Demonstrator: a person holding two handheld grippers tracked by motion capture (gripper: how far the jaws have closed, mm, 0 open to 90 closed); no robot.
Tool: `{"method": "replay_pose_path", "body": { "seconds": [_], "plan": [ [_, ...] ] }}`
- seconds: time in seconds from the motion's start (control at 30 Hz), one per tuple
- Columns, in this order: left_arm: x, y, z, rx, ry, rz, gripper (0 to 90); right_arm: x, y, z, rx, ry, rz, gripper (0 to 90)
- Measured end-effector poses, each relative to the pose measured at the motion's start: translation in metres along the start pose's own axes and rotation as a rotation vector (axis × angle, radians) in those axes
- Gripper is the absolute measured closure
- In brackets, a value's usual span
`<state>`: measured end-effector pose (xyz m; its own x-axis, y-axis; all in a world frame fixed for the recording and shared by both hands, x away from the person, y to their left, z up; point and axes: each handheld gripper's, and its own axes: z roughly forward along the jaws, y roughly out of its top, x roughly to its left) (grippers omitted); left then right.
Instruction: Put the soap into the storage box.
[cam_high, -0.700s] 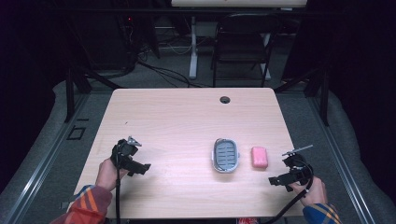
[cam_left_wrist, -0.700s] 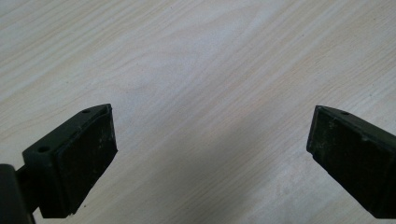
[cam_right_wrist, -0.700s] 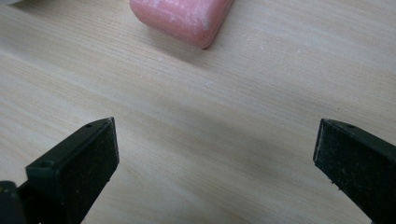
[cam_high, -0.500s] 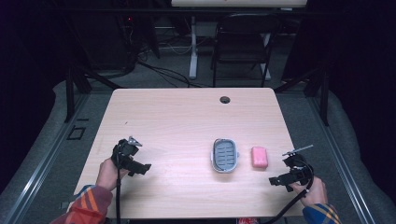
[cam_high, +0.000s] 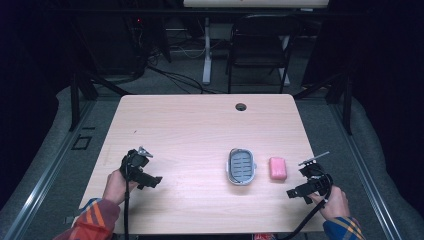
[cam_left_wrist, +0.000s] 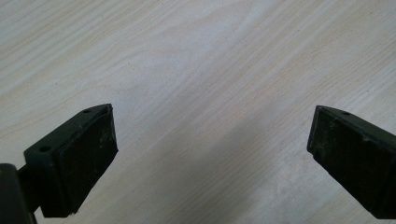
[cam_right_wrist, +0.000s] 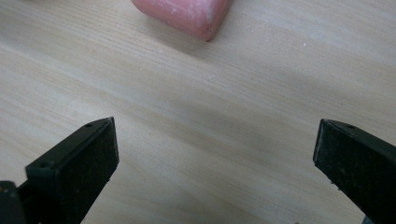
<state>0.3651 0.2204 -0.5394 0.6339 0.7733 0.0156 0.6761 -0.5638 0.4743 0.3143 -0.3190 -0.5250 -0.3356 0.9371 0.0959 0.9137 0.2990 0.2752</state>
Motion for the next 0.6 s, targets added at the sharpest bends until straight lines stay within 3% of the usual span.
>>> {"method": "replay_pose_path", "body": {
  "seconds": [0.23, 0.6],
  "plan": [
    [0.001, -0.001, 0.000, -0.011, -0.015, -0.006, 1.2, -0.002, 0.010, -0.005, 0.014, -0.004, 0.021, 0.0],
    [0.001, 0.000, 0.000, -0.007, -0.012, -0.006, 1.0, 0.002, 0.026, -0.009, 0.018, -0.004, 0.013, 0.0]
  ]
}}
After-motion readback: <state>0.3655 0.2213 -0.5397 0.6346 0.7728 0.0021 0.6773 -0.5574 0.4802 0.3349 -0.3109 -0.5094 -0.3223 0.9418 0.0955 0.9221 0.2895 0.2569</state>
